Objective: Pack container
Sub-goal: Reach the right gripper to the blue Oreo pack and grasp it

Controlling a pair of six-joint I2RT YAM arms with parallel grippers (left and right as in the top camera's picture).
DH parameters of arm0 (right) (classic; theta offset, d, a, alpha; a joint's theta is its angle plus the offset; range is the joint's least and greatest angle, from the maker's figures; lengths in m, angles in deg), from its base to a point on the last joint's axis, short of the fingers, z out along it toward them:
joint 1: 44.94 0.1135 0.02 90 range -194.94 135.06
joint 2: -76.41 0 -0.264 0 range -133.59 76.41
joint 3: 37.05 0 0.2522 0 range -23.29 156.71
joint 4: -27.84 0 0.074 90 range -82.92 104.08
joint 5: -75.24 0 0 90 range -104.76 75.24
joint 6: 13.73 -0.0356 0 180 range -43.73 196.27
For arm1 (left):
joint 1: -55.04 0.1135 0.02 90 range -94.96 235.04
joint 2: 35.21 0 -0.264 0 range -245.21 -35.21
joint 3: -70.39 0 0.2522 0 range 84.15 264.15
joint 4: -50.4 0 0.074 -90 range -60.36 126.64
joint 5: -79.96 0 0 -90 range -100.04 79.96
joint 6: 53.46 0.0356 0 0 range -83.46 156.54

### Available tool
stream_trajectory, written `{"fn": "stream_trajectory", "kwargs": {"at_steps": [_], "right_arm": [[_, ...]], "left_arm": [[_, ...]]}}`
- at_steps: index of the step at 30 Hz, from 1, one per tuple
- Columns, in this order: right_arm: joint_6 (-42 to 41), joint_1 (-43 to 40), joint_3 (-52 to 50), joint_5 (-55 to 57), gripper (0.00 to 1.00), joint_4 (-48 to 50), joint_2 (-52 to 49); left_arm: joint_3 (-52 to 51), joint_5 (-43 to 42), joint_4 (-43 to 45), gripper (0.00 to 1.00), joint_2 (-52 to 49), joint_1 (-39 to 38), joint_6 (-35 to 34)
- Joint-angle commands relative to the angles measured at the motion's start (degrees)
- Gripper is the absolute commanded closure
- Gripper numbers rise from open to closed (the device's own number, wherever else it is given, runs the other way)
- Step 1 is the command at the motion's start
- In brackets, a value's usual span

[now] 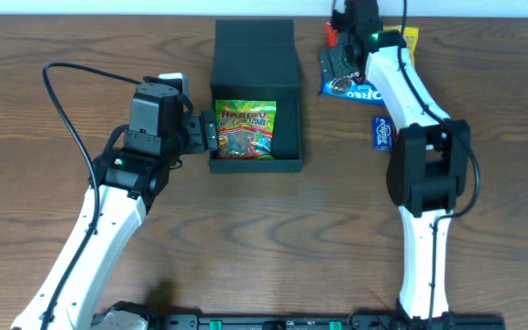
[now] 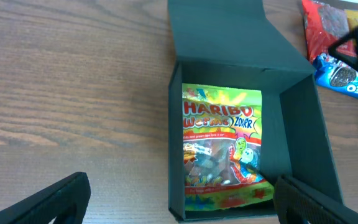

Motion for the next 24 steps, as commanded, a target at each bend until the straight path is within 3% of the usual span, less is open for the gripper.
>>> {"fn": "stream_trajectory", "kwargs": {"at_steps": [1,6,13,24], "right_arm": [[15.8,0.3,1.7,-5.3,0.01,-4.3,3.8],[20.7,-0.5,1.3,-7.4,0.01,-11.4,3.3],[22.4,-1.4,0.8,-10.5,0.01,-11.6,1.7],[22.1,-2.2,0.8,-11.0,0.17,-10.3,-3.4]], "left_arm": [[0.2,-0.2,-0.4,0.05,-0.1,0.1,-0.5],[0.2,-0.2,-1.4,0.05,-0.1,0.1,-0.4],[0.2,-0.2,-1.4,0.05,-0.1,0.1,-0.5],[0.2,-0.2,-1.4,0.05,-0.1,0.1,-0.5]]}}
